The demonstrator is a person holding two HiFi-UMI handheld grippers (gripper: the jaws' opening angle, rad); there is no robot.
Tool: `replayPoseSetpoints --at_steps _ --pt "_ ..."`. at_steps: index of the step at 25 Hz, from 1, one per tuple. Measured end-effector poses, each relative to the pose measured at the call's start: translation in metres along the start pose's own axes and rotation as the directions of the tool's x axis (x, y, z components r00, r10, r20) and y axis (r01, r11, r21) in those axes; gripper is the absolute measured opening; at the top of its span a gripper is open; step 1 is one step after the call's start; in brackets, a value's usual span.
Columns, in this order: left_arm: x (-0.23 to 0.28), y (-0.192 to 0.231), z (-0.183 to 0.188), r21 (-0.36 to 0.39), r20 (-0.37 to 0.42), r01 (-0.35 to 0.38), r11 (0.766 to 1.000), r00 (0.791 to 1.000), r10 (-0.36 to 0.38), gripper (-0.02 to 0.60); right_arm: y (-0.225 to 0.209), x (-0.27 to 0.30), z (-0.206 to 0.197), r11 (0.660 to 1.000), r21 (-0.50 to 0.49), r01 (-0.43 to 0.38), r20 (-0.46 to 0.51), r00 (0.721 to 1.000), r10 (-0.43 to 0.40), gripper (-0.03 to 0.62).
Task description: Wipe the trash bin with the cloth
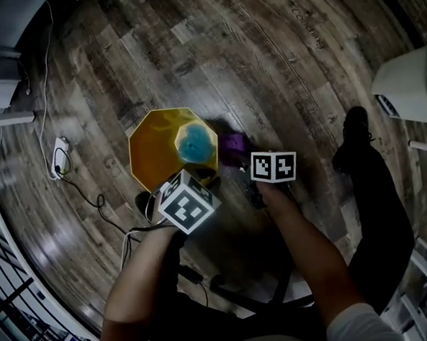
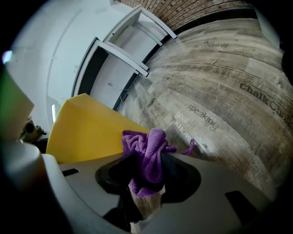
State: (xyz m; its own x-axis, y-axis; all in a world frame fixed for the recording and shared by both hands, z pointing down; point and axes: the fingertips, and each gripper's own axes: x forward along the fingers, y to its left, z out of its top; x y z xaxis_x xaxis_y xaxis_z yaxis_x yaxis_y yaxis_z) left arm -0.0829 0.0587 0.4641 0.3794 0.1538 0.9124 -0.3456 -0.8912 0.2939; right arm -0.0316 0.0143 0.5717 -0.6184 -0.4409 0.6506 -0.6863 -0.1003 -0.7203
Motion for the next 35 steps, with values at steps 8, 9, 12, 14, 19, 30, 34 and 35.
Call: replayPoseSetpoints --at_steps 8,9,12,14,19,30,34,35 --pt "-0.004 -0.002 -0.012 0.17 -0.057 -0.062 0.984 0.996 0.072 0.09 0.011 -0.036 0.0 1.0 0.015 -0.001 0.037 0.999 0.0 0.161" --pt "-0.008 -0.003 -0.012 0.195 -0.056 -0.072 0.978 0.995 0.085 0.096 0.012 -0.04 0.0 1.0 0.016 0.001 0.041 0.999 -0.002 0.161" --pt "-0.018 -0.005 -0.015 0.235 -0.041 -0.085 0.968 0.994 0.097 0.119 0.012 -0.049 -0.004 1.0 0.022 0.007 0.047 0.999 -0.008 0.161" --pt "-0.025 -0.006 -0.019 0.258 -0.03 -0.089 0.962 0.994 0.101 0.125 0.014 -0.053 -0.009 1.0 0.022 0.011 0.045 0.999 -0.011 0.161" --pt "-0.034 -0.006 -0.037 0.288 -0.036 -0.08 0.954 0.995 0.094 0.148 0.019 -0.059 -0.019 1.0 0.008 0.013 0.033 0.999 -0.013 0.161" --pt "-0.052 -0.007 -0.053 0.308 -0.006 -0.093 0.947 0.995 0.099 0.152 0.034 -0.059 -0.041 1.0 -0.001 0.004 0.007 1.0 -0.004 0.161" --pt "-0.06 -0.006 -0.061 0.309 0.005 -0.084 0.947 0.996 0.086 0.153 0.042 -0.059 -0.047 1.0 -0.009 -0.004 -0.009 1.0 0.004 0.161" --pt "-0.06 -0.005 -0.063 0.307 0.006 -0.085 0.948 0.996 0.087 0.155 0.042 -0.06 -0.047 1.0 -0.013 -0.005 -0.011 1.0 0.005 0.161"
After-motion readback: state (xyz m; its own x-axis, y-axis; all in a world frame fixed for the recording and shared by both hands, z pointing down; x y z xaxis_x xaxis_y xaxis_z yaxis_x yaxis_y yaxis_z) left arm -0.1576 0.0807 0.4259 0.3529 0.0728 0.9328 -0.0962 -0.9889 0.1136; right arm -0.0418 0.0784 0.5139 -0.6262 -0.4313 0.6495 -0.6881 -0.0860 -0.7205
